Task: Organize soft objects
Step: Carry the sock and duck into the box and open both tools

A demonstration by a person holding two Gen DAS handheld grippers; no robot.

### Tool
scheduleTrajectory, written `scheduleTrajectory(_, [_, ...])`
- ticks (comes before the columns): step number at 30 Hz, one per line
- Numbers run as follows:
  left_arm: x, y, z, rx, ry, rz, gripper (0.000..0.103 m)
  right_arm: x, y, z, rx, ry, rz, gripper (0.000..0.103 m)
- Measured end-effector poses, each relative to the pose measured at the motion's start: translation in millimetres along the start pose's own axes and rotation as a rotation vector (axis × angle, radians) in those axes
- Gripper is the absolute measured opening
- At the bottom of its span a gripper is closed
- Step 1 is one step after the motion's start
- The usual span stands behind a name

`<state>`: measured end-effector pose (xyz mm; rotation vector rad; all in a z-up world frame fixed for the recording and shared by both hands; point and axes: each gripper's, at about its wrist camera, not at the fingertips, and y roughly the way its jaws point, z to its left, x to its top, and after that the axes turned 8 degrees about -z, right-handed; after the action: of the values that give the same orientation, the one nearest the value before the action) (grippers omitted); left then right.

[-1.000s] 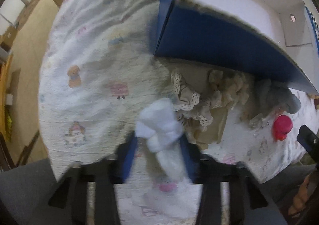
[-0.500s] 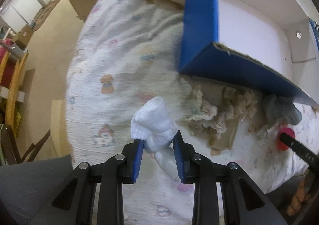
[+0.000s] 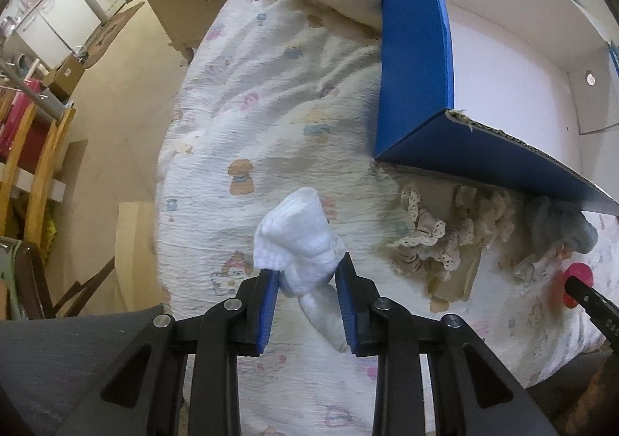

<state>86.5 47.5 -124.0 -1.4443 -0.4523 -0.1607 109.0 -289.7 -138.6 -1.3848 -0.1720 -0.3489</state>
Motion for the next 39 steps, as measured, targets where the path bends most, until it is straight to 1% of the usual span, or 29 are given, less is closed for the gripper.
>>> scheduleTrajectory(3, [-5.2,-9.0,2.4,0.012,-0.003,-0.017,0.027,-8.7,-7.3,4.3,0.000,-0.008,-0.016,0.043])
scheduleTrajectory(5, [-6.6,-17.9,5.7,0.012,-0.012,-0.038,0.027,-9.6,-8.6,17.7,0.002,-0.010,-0.028,0.043])
scheduleTrajectory(8, [-6.6,-37.0,8.7,-0.015,-0.048,-0.095,0.027,-13.1,-20.7,15.2,0.002,-0.021,-0.066,0.043])
scheduleTrajectory(11, [-8.1,-59.9,13.4,0.000,-0.066,-0.189,0.027,-12.7,-38.2,14.3,0.006,-0.025,-0.128,0.043])
scheduleTrajectory(16, [-9.2,-89.5,11.4,0.038,-0.055,-0.314,0.027,-10.9,-64.3,8.7,0.048,0.009,-0.245,0.043])
scheduleTrajectory(19, [-5.7,-103.7,9.8,0.050,-0.043,-0.382,0.027,-4.6,-90.1,5.9,0.082,0.011,-0.328,0.043])
scheduleTrajectory(21, [-2.0,-114.3,10.2,0.023,-0.054,-0.408,0.027,-2.0,-102.3,14.4,0.070,-0.014,-0.405,0.043])
scheduleTrajectory(23, [4.0,-126.3,10.3,-0.002,-0.055,-0.437,0.027,2.7,-118.7,13.2,0.078,-0.018,-0.485,0.043])
scheduleTrajectory(25, [13.2,-137.6,6.1,-0.020,-0.045,-0.462,0.027,9.2,-132.0,14.1,0.094,-0.016,-0.550,0.043])
scheduleTrajectory(28, [27.3,-148.4,-1.9,-0.044,-0.027,-0.475,0.027,22.8,-142.7,14.8,0.114,-0.022,-0.601,0.043])
scheduleTrajectory(33, [61.8,-154.6,-28.4,-0.070,0.046,-0.489,0.027,48.8,-147.1,23.4,0.163,-0.036,-0.622,0.043])
scheduleTrajectory(37, [88.3,-146.3,-53.4,-0.089,0.099,-0.490,0.027,76.6,-144.5,36.2,0.190,-0.078,-0.622,0.043])
scheduleTrajectory(39, [100.0,-137.4,-69.9,-0.094,0.140,-0.490,0.027,88.9,-141.8,43.4,0.187,-0.105,-0.622,0.043])
